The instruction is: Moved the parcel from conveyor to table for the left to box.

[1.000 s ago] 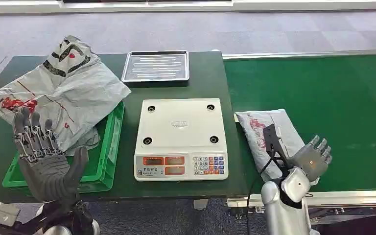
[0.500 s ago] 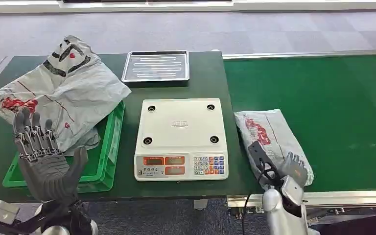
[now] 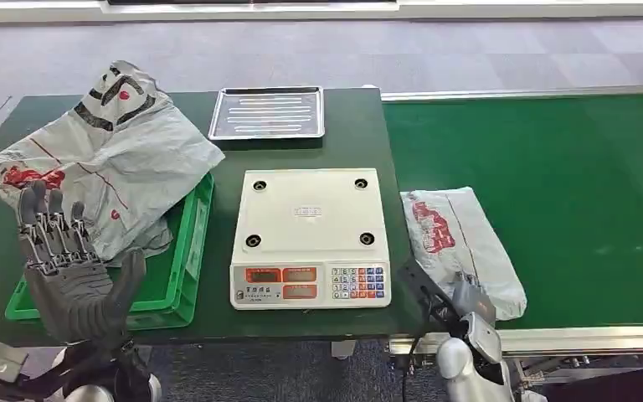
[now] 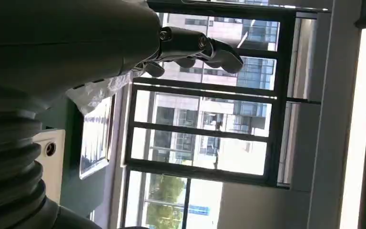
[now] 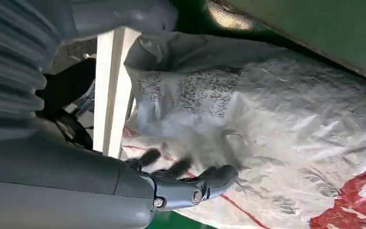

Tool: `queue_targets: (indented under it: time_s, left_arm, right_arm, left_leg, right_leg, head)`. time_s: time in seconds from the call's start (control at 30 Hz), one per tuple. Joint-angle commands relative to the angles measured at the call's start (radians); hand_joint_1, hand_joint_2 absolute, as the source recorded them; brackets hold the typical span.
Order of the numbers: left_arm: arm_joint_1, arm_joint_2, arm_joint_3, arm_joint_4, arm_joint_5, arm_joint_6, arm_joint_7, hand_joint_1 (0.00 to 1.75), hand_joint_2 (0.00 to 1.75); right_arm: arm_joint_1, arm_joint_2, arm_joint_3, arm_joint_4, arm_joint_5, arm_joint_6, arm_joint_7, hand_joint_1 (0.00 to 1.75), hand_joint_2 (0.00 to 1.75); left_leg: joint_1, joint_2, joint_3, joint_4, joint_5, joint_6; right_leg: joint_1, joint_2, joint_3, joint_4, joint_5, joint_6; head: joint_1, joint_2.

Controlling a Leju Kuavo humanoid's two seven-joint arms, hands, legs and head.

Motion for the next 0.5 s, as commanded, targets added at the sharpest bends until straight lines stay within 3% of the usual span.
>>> queue_targets:
  time_s: [0.03,0.5]
  left_arm:
    - [-0.03,-0.028,0.055,0.022,-0.003,-0.01,0.012,0.0,1.75]
    - [-0.029,-0.029,0.057,0.019,-0.004,-0.011,0.013,0.0,1.75]
  right_arm:
    - [0.013,-0.032,0.036,-0.029,-0.011,0.007,0.004,1.75,1.75]
    - [0.015,-0.032,0.036,-0.038,-0.01,0.004,0.008,1.75,1.75]
  left_leg:
    - [0.0,0.001,0.002,-0.001,-0.001,0.0]
    - [0.0,0.0,0.003,-0.001,-0.001,0.001]
  right_leg:
    - [0.001,-0.002,0.003,-0.001,-0.001,0.0]
    - [0.001,-0.002,0.003,-0.002,-0.001,0.0]
  head:
    - [0.0,0.0]
    - [0.0,0.0]
